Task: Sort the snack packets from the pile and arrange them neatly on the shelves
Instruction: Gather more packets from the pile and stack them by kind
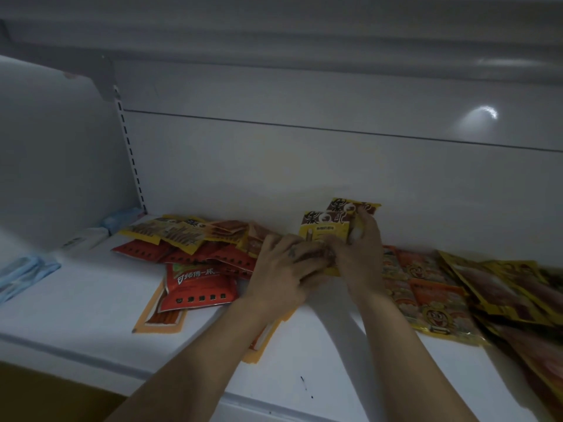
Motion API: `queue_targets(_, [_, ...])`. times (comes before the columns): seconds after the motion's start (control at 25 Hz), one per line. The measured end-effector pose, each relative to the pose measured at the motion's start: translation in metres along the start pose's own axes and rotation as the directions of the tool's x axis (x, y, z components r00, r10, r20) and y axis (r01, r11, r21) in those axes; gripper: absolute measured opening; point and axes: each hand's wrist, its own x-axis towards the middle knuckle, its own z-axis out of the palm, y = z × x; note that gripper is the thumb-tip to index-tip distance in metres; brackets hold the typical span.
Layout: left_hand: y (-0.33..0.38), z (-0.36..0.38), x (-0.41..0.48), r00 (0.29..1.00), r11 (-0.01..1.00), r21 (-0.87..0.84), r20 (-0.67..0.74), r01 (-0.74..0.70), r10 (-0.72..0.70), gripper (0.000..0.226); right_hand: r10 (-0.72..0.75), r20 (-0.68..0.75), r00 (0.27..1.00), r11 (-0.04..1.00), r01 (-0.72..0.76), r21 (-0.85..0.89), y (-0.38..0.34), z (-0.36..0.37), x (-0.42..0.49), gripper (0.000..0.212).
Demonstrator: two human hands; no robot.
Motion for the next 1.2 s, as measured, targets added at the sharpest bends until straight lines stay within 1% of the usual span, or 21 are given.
queue_targets(0.08, [-0.003,-0.005,0.001,0.987,0.987,-0.017,0.041,0.158,-0.157,0.026,-0.063,-0.046,0.997,0.997,0.065,0.037,-0.003,-0.002,-0.002,0.068])
queue_targets(0.16, [-0.008,-0.008,0.002,0.953,0.958,0.041,0.091,0.285,-0.288,0.028,-0.167,-0.093,0.981,0.983,0.173,0.056,-0.009,-0.006,-0.003,0.06])
queue_targets(0.24, [-0.012,-0.014,0.006,0.916,0.932,0.111,0.177,0.346,-0.361,0.031,-0.25,-0.142,0.958,0.966,0.256,0.03,-0.012,-0.006,-0.001,0.055])
queue_targets(0.32, [-0.02,-0.025,0.007,0.878,0.917,0.17,0.268,0.361,-0.395,0.034,-0.259,-0.174,0.95,0.961,0.271,0.049,-0.014,-0.002,0.002,0.052])
queue_targets(0.36, [-0.027,-0.035,0.007,0.846,0.901,0.228,0.318,0.37,-0.428,0.035,-0.247,-0.165,0.955,0.963,0.26,0.064,-0.016,0.002,0.003,0.05])
queue_targets(0.44, [-0.045,-0.057,0.003,0.755,0.842,0.369,0.392,0.395,-0.526,0.04,-0.21,-0.102,0.972,0.97,0.221,0.105,-0.022,0.013,0.0,0.045])
queue_targets(0.56, [-0.08,-0.093,-0.007,0.653,0.721,0.508,0.349,0.471,-0.672,0.051,-0.165,0.037,0.986,0.979,0.159,0.128,-0.033,0.043,-0.006,0.041])
queue_targets(0.6, [-0.095,-0.104,-0.01,0.61,0.679,0.537,0.337,0.501,-0.717,0.049,-0.137,0.093,0.986,0.986,0.128,0.104,-0.036,0.058,-0.007,0.04])
queue_targets(0.72, [-0.139,-0.129,-0.021,0.44,0.551,0.579,0.336,0.601,-0.833,0.038,-0.078,0.235,0.969,0.997,0.082,-0.008,-0.049,0.104,-0.012,0.029])
queue_targets(0.76, [-0.151,-0.134,-0.026,0.407,0.519,0.586,0.324,0.622,-0.854,0.038,-0.051,0.273,0.961,0.998,0.059,-0.019,-0.055,0.119,-0.014,0.025])
queue_targets(0.8, [-0.161,-0.136,-0.03,0.391,0.498,0.592,0.311,0.633,-0.866,0.039,-0.007,0.306,0.952,1.0,0.016,-0.027,-0.059,0.133,-0.015,0.023])
queue_targets(0.88, [-0.175,-0.138,-0.034,0.389,0.492,0.595,0.303,0.636,-0.87,0.04,0.099,0.379,0.92,0.995,-0.083,-0.057,-0.063,0.159,-0.013,0.021])
queue_targets(0.92, [-0.181,-0.137,-0.033,0.389,0.501,0.591,0.317,0.632,-0.865,0.042,0.143,0.417,0.898,0.989,-0.12,-0.083,-0.063,0.169,-0.012,0.023])
queue_targets(0.96, [-0.189,-0.135,-0.032,0.375,0.509,0.581,0.344,0.635,-0.861,0.045,0.174,0.446,0.878,0.984,-0.139,-0.111,-0.063,0.178,-0.01,0.03])
queue_targets(1.04, [-0.199,-0.129,-0.025,0.314,0.513,0.57,0.415,0.641,-0.854,0.052,0.215,0.457,0.863,0.976,-0.175,-0.128,-0.063,0.189,-0.007,0.044])
queue_targets(1.08, [-0.202,-0.126,-0.021,0.283,0.523,0.578,0.456,0.627,-0.844,0.053,0.22,0.442,0.869,0.975,-0.187,-0.119,-0.063,0.193,-0.004,0.046])
queue_targets(1.16, [-0.208,-0.12,-0.021,0.236,0.537,0.588,0.511,0.605,-0.826,0.045,0.218,0.411,0.885,0.976,-0.197,-0.094,-0.064,0.197,-0.001,0.047])
queue_targets(1.2, [-0.21,-0.117,-0.02,0.208,0.535,0.576,0.536,0.619,-0.818,0.04,0.217,0.404,0.888,0.976,-0.195,-0.096,-0.064,0.198,0.0,0.047])
